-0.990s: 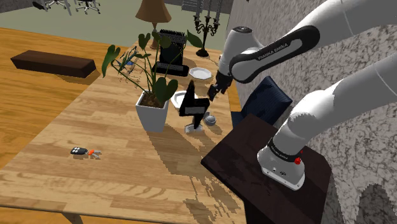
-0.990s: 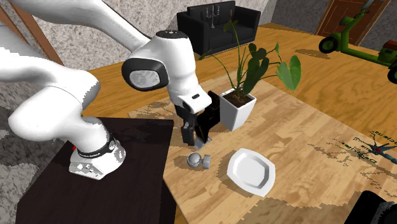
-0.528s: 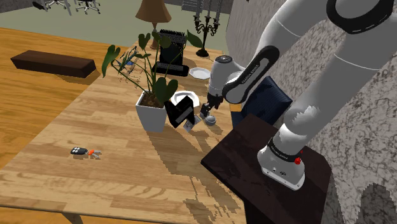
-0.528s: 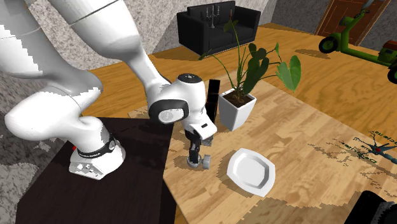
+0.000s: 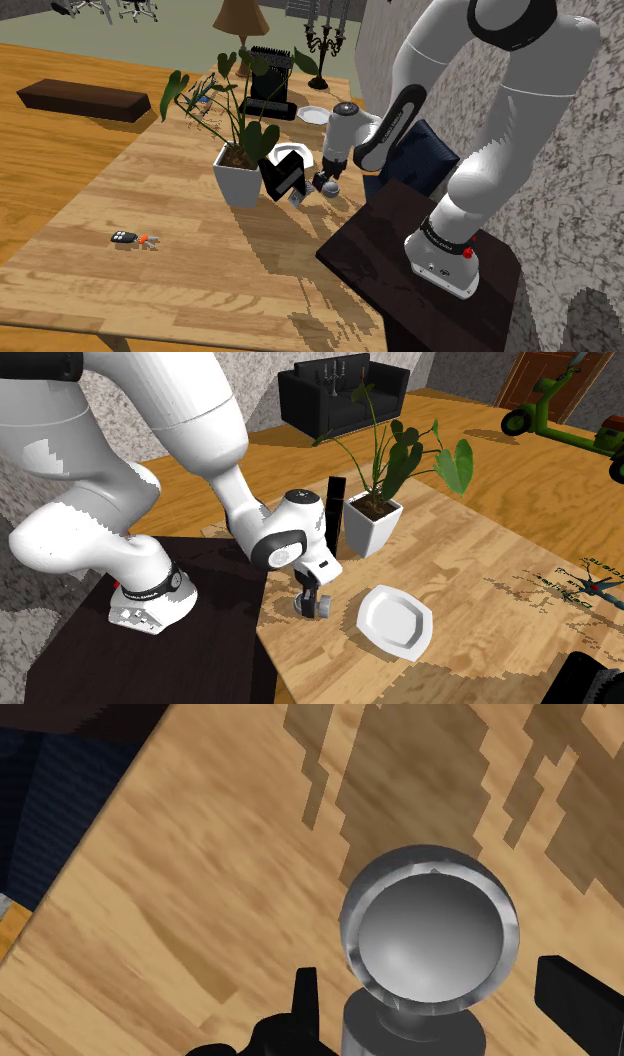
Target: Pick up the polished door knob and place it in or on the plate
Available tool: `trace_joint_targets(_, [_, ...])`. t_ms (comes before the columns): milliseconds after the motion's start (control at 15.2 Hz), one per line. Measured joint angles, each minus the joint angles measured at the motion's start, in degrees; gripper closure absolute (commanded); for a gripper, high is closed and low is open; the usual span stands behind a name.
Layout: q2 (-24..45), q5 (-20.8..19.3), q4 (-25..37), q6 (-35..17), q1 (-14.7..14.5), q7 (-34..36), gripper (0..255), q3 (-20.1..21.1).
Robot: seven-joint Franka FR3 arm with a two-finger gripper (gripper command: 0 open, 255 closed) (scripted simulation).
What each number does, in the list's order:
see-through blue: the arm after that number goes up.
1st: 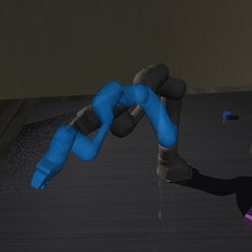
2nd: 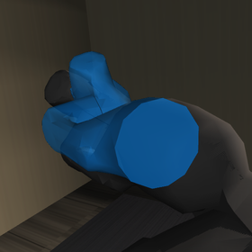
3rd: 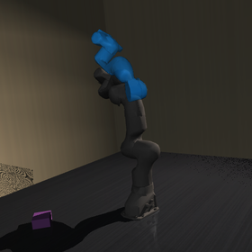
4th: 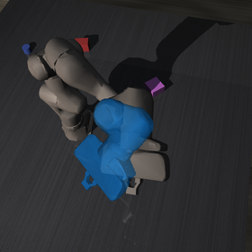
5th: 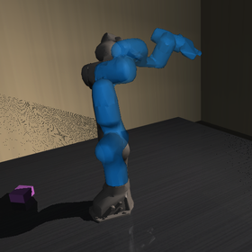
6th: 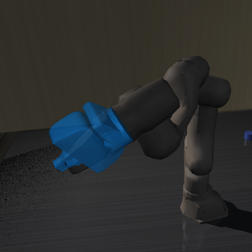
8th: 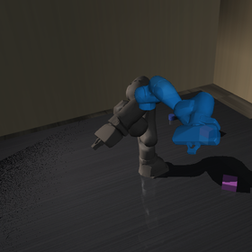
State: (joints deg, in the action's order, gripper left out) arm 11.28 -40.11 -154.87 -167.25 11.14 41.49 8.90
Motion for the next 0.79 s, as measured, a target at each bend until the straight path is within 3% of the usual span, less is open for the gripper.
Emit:
trace_joint_targets(132, [1.4,-2.2,0.6,-0.7,-0.7,1.7,0,-1.3])
trace_joint_targets(462, [1.8,-2.9,0.8,-0.9,-1.0,2.3,0,-1.7])
trace_joint_targets(528, [1.8,-2.9,0.8,-0.9,-1.0,2.3,255,-1.7])
trace_joint_targets(792, [1.8,-2.9,0.8,-0.9,-1.0,2.3,255,-1.7])
